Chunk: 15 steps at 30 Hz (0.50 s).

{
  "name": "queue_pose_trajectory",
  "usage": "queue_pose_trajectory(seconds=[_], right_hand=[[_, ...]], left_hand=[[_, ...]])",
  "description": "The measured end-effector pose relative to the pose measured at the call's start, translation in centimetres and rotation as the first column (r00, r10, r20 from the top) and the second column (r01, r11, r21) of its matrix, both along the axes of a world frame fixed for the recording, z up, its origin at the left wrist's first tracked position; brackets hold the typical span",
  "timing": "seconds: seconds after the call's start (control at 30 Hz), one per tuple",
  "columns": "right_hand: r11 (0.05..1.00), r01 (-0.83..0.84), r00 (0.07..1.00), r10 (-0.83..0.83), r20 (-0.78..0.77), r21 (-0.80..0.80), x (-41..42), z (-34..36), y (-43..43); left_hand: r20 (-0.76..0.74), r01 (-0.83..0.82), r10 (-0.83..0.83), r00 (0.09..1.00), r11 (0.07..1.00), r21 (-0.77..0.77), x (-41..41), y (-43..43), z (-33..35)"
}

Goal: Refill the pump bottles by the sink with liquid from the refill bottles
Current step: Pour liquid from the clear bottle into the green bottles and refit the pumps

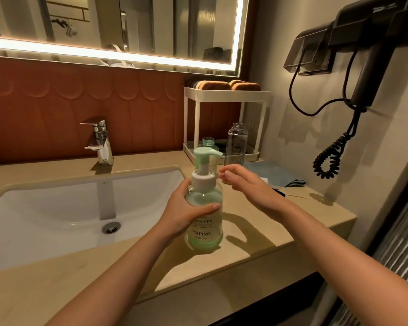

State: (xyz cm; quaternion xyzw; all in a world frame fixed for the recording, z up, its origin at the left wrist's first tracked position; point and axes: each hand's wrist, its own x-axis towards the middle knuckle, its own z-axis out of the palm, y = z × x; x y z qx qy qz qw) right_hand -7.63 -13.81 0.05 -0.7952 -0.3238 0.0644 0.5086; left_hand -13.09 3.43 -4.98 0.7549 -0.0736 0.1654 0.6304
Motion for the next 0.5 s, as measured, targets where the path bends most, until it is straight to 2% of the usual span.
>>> queue_pose_trajectory(seconds=[0.13,0.23,0.5], right_hand=[[0.981,0.194,0.979,-0.192,0.068,-0.021,3.1,-0.2,0.9],[0.956,0.292,0.955,-0.290,0.060,-0.024,5.8,-0.2,2.5],[0.931,0.363,0.932,-0.363,-0.006,0.032,12.5,-1.5,7.8]], left_hand=[[-0.044,-0.094,0.091,0.995,0.993,-0.078,2.0,1.9,1.1],[-0.070,-0.138,0.132,0.989,0.986,-0.098,3.8,3.4,2.0],[-0.049,-0.257,0.254,0.966,0.962,-0.094,9.9,6.6,1.9]])
